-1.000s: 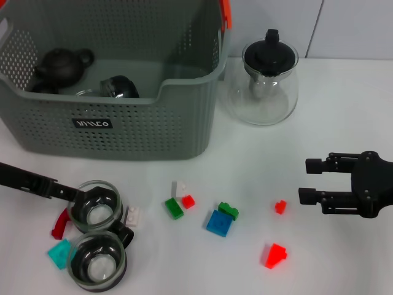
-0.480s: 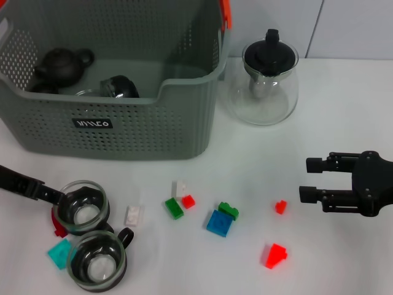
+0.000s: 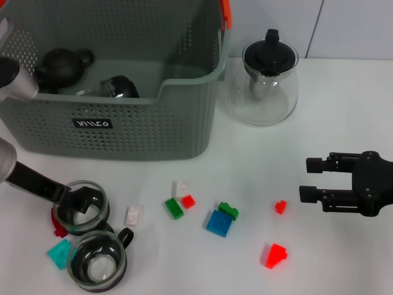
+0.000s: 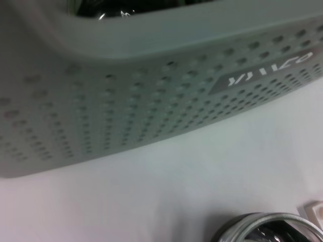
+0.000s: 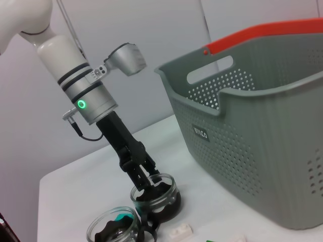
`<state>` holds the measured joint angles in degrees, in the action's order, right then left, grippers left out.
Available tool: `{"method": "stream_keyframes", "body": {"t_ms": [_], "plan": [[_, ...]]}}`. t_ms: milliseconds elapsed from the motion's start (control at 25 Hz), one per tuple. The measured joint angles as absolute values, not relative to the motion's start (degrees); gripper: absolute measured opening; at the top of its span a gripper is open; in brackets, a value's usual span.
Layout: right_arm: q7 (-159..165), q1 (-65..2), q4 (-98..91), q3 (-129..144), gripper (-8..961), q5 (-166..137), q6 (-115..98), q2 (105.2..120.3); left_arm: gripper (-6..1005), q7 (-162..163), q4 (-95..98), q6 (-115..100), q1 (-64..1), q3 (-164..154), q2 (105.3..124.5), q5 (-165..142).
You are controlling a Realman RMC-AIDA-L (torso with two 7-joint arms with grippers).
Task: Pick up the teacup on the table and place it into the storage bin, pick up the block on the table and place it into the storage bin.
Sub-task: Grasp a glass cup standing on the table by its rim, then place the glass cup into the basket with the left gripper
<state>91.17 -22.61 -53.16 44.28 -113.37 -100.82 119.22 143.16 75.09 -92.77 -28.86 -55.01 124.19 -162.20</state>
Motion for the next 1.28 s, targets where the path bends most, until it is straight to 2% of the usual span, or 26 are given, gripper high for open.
{"method": "stream_keyframes", "body": {"t_ms": [400, 640, 840, 1280], "plan": [[90.99, -22.63, -52.2, 43.39, 733, -113.38, -100.81, 119.0, 817, 148.59, 75.52, -91.33, -28.6, -60.49, 124.13, -163.66], [90.97, -22.56, -52.1, 43.11, 733, -113.38, -100.83, 119.0, 619, 149.69, 75.9, -91.71, -28.65, -60.82, 123.68, -163.7], [90.96, -22.56, -52.03, 43.06, 732, -113.38, -100.86, 118.98, 390, 149.69, 76.02, -92.31, -28.56, -60.48, 123.13, -163.74], [90.96, -22.68, -51.52, 42.85, 732, -113.38, -100.9, 118.82, 143, 143.25, 72.77, -95.89, -30.54, -50.26, 121.4, -159.75]]}}
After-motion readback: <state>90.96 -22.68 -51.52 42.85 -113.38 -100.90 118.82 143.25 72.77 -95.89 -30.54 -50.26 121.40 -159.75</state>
